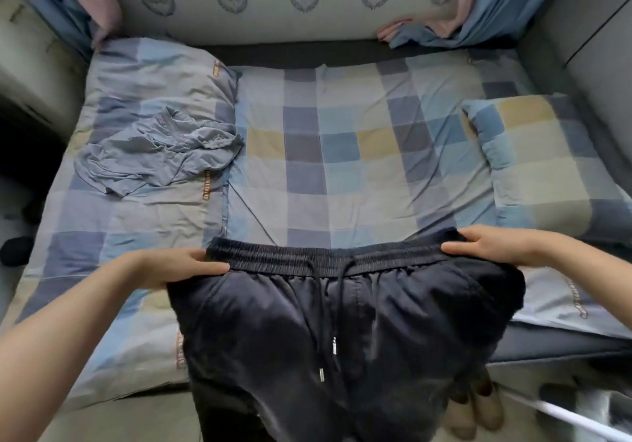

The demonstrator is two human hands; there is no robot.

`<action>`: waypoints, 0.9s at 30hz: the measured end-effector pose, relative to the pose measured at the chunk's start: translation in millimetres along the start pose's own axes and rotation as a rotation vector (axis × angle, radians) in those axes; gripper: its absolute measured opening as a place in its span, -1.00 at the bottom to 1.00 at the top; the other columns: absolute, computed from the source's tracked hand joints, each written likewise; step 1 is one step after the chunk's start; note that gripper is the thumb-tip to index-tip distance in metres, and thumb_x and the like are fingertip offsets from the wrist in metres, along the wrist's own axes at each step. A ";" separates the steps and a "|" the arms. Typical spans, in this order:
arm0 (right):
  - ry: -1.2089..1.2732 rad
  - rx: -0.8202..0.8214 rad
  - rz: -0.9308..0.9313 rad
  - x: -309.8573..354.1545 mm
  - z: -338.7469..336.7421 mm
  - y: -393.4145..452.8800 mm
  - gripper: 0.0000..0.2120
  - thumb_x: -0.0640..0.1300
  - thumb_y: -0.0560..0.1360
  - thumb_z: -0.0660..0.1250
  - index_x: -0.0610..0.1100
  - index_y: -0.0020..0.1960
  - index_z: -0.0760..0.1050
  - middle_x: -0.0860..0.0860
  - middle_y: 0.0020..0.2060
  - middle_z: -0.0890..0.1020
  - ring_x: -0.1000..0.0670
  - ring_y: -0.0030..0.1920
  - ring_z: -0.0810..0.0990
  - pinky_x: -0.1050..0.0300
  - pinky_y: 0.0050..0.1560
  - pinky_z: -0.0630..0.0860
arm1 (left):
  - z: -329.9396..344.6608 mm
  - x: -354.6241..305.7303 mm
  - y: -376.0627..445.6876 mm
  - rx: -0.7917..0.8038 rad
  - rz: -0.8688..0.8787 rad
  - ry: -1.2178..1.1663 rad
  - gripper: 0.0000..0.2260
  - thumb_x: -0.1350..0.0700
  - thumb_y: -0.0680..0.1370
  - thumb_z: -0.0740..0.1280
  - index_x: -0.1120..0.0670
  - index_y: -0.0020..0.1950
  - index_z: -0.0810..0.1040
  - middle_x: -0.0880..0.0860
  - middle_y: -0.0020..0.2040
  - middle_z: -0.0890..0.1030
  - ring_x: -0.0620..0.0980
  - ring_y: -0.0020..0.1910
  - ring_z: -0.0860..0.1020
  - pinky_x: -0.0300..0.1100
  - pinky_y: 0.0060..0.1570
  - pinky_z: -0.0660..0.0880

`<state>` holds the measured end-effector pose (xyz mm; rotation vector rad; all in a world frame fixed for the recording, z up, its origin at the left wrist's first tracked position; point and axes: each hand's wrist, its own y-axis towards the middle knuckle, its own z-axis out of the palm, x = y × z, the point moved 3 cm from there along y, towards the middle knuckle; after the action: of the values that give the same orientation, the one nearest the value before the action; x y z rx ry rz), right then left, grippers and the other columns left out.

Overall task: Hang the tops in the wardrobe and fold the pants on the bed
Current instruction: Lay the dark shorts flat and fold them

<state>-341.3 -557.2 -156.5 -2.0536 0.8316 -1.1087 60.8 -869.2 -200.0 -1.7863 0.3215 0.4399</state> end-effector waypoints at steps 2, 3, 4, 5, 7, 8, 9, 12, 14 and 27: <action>-0.174 -0.205 -0.041 -4.4 -2.0 56.5 -0.79 0.05 0.57 0.25 -0.06 0.00 0.56 0.08 -0.11 0.64 -0.08 0.01 0.60 0.28 -0.08 0.43 | -8.0 -4.9 55.6 -0.139 0.123 0.127 -0.84 -0.09 0.52 0.40 -0.10 0.07 0.61 -0.18 0.03 0.68 -0.09 0.11 0.61 -0.27 0.09 0.51; -0.213 -0.315 -0.045 -9.2 0.3 83.9 -0.80 0.02 0.58 0.26 -0.07 0.07 0.56 0.04 -0.08 0.64 -0.12 0.04 0.59 0.20 -0.06 0.42 | -8.8 -3.8 83.6 -0.221 0.165 0.182 -0.89 -0.04 0.55 0.38 -0.10 0.06 0.60 -0.14 0.03 0.68 -0.05 0.11 0.61 -0.17 0.13 0.52; -0.224 -0.403 -0.044 -19.1 8.4 124.9 -0.77 0.00 0.59 0.26 -0.08 0.16 0.55 -0.03 0.01 0.65 -0.15 0.10 0.58 0.12 -0.01 0.42 | -7.8 3.1 126.2 -0.289 0.201 0.192 -0.89 0.01 0.57 0.37 -0.04 0.07 0.60 -0.06 0.05 0.67 0.01 0.11 0.61 -0.06 0.17 0.51; -0.178 -0.480 -0.023 -27.4 17.3 151.8 -0.74 -0.03 0.59 0.25 -0.08 0.23 0.53 -0.09 0.09 0.64 -0.17 0.15 0.56 0.06 0.05 0.42 | -5.9 10.1 156.6 -0.353 0.214 0.154 -0.87 0.04 0.58 0.36 0.03 0.09 0.60 0.00 0.06 0.67 0.06 0.11 0.61 -0.01 0.15 0.51; -0.060 -0.585 -0.011 -50.4 41.9 218.4 -0.72 -0.08 0.59 0.25 -0.11 0.27 0.50 -0.14 0.16 0.62 -0.20 0.19 0.54 0.05 0.07 0.39 | 2.8 29.8 223.9 -0.497 0.237 0.057 -0.88 0.08 0.59 0.35 0.06 0.09 0.57 0.02 0.05 0.66 0.07 0.10 0.61 -0.07 0.04 0.48; -0.010 -0.622 -0.002 -59.8 54.8 245.3 -0.73 -0.10 0.59 0.25 -0.13 0.26 0.50 -0.16 0.15 0.62 -0.22 0.18 0.54 0.07 0.00 0.36 | 8.0 38.9 251.9 -0.548 0.240 0.036 -0.87 0.08 0.59 0.34 0.06 0.12 0.57 0.04 0.06 0.65 0.08 0.10 0.60 -0.08 0.01 0.45; 0.038 -0.653 0.001 -72.3 68.6 276.8 -0.75 -0.12 0.60 0.25 -0.15 0.25 0.50 -0.17 0.13 0.62 -0.22 0.16 0.54 0.10 -0.06 0.31 | 14.9 52.3 285.2 -0.589 0.222 0.018 -0.83 0.07 0.60 0.32 0.08 0.16 0.55 0.08 0.10 0.65 0.11 0.12 0.58 -0.06 0.02 0.44; 0.126 -0.709 0.013 -97.4 96.7 338.9 -0.78 -0.08 0.61 0.22 -0.16 0.17 0.51 -0.14 0.05 0.62 -0.19 0.10 0.55 0.10 -0.08 0.31 | 28.2 80.7 351.7 -0.655 0.191 0.043 -0.75 0.02 0.63 0.26 0.11 0.24 0.50 0.17 0.18 0.61 0.17 0.17 0.55 0.02 0.06 0.45; 0.210 -0.770 0.009 -108.2 103.4 360.0 -0.76 -0.03 0.62 0.20 -0.15 0.16 0.49 -0.12 0.04 0.60 -0.17 0.09 0.54 0.07 -0.05 0.35 | 28.3 89.1 373.6 -0.706 0.214 0.076 -0.76 0.01 0.63 0.25 0.09 0.25 0.47 0.18 0.19 0.61 0.22 0.17 0.54 -0.02 -0.01 0.40; 0.062 -1.041 0.067 -42.6 -31.9 436.1 -0.61 -0.18 0.62 0.12 -0.28 0.42 0.24 -0.30 0.30 0.44 -0.26 0.29 0.41 0.01 0.12 0.29 | -93.8 -40.1 413.4 -0.989 0.359 0.315 -0.60 0.18 0.63 0.18 0.24 0.46 0.31 0.35 0.37 0.39 0.28 0.34 0.37 0.03 0.34 0.25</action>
<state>-484.4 -787.7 -502.1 -2.7546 1.7499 -0.7457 -144.2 -1065.5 -517.5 -2.7911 0.7392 0.6325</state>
